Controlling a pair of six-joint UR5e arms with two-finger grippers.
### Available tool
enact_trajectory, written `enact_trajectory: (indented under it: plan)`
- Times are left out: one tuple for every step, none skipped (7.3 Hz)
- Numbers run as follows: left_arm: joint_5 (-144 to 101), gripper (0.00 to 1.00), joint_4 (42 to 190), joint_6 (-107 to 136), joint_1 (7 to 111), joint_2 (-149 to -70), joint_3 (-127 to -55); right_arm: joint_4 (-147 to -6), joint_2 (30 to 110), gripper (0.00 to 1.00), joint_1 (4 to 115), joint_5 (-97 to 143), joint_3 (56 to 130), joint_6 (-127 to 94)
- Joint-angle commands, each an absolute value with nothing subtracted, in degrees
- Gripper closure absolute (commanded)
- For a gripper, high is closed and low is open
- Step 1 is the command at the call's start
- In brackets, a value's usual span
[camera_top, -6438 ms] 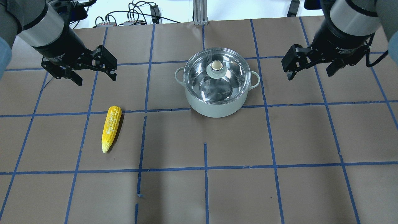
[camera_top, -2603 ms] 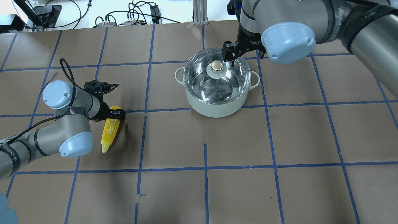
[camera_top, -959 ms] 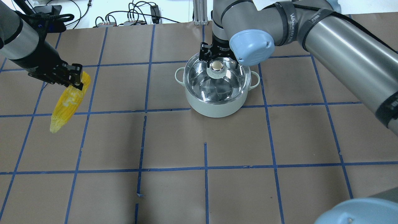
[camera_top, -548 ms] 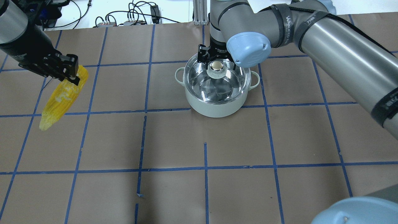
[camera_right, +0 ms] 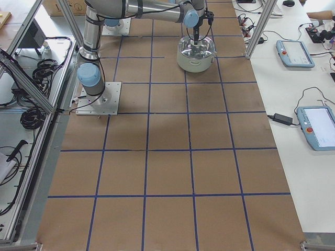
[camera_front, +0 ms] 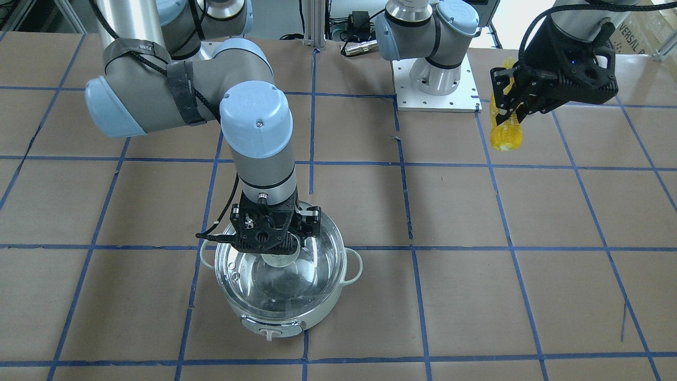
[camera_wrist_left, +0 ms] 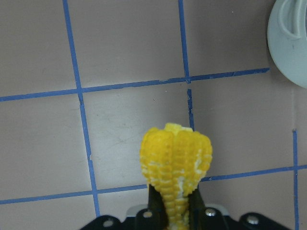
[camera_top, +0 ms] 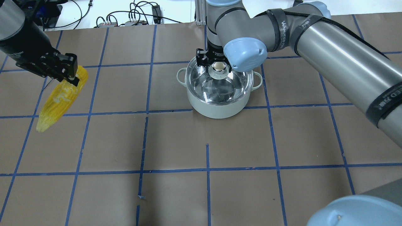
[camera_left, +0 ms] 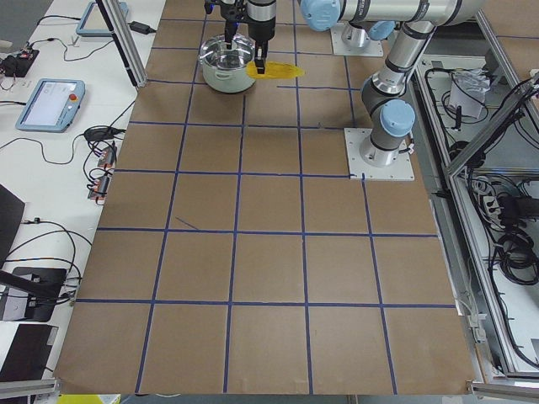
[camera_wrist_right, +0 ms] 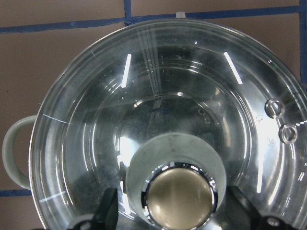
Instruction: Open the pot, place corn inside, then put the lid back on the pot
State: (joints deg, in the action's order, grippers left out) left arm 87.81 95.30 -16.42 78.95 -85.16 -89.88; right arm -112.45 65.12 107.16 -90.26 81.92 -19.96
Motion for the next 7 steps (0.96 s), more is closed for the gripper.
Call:
enact_trajectory:
  plan:
    - [87.71, 0.97, 95.54, -16.35, 78.93, -85.25, -89.56, -112.76, 64.86, 0.4, 107.23, -90.44, 81.83, -19.78]
    - [87.63, 0.97, 95.62, -16.35, 79.01, -85.25, -89.82, -112.76, 64.86, 0.53, 107.31, -91.22, 81.91, -19.34]
    - [87.63, 0.97, 95.62, -16.35, 79.01, -85.25, -89.82, -112.76, 64.86, 0.59, 107.23, -91.32, 82.0, -19.07]
    - [87.54, 0.97, 95.62, -16.35, 78.93, -85.25, -89.82, -112.68, 64.86, 0.67, 107.23, -91.41, 81.91, -19.07]
    - [87.63, 0.97, 95.62, -16.35, 78.93, -85.25, -89.82, -112.59, 64.86, 0.7, 107.23, -91.49, 81.74, -18.99]
    - [87.54, 0.97, 95.62, -16.35, 78.93, -85.25, -89.82, -111.8, 65.12, 0.7, 107.14, -91.58, 81.39, -18.29]
    - [87.54, 0.97, 95.62, -16.17, 79.01, -85.17, -89.91, -111.62, 65.56, 0.7, 107.05, -93.06, 80.95, -18.11]
